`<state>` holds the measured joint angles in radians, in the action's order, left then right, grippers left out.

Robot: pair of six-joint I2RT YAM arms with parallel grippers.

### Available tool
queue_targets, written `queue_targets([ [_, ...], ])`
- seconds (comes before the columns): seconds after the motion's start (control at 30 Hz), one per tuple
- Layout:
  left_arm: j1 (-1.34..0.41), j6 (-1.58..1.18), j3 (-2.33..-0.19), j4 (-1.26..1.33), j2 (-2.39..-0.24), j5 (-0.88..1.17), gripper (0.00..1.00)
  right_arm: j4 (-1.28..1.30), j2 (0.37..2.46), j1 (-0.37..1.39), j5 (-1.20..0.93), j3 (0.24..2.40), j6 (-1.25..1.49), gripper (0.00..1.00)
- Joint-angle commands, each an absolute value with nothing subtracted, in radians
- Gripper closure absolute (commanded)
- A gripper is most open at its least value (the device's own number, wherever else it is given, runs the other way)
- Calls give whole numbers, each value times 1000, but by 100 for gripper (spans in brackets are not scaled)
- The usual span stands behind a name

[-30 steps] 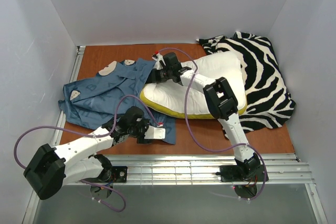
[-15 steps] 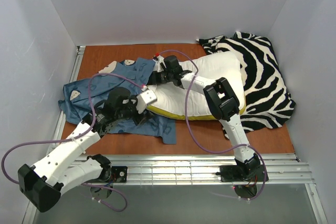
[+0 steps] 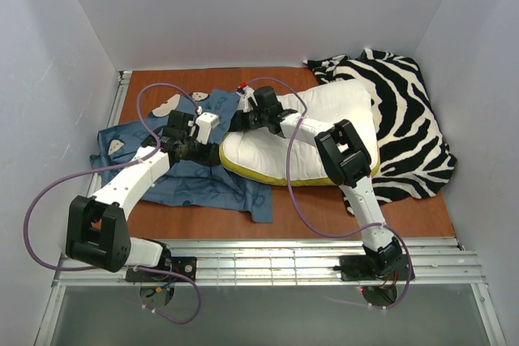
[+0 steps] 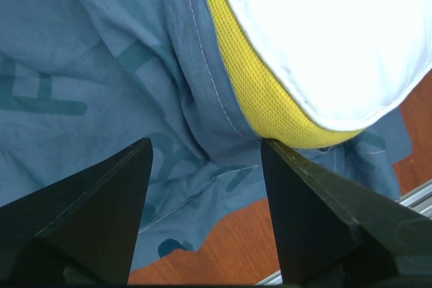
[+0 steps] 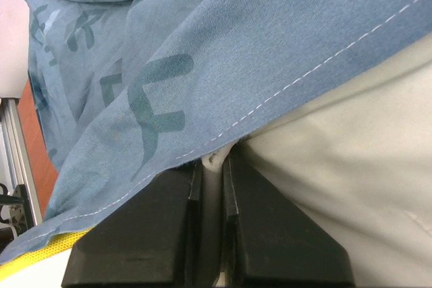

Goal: Put the pillow into the pillowcase

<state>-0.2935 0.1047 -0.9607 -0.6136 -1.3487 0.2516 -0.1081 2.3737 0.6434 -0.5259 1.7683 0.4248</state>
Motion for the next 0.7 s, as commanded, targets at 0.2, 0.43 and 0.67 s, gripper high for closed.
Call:
queue_targets([
  [0.2, -278, 29, -943, -497, -1379, 305, 72, -58, 2339, 630, -517, 1715, 380, 99],
  [0.43, -249, 132, -953, -514, -1252, 564, 100, -57, 2336, 640, -485, 1700, 367, 99],
  [0.67, -276, 271, -948, -667, -1193, 850, 100, -32, 2348, 646, -368, 1726, 382, 99],
])
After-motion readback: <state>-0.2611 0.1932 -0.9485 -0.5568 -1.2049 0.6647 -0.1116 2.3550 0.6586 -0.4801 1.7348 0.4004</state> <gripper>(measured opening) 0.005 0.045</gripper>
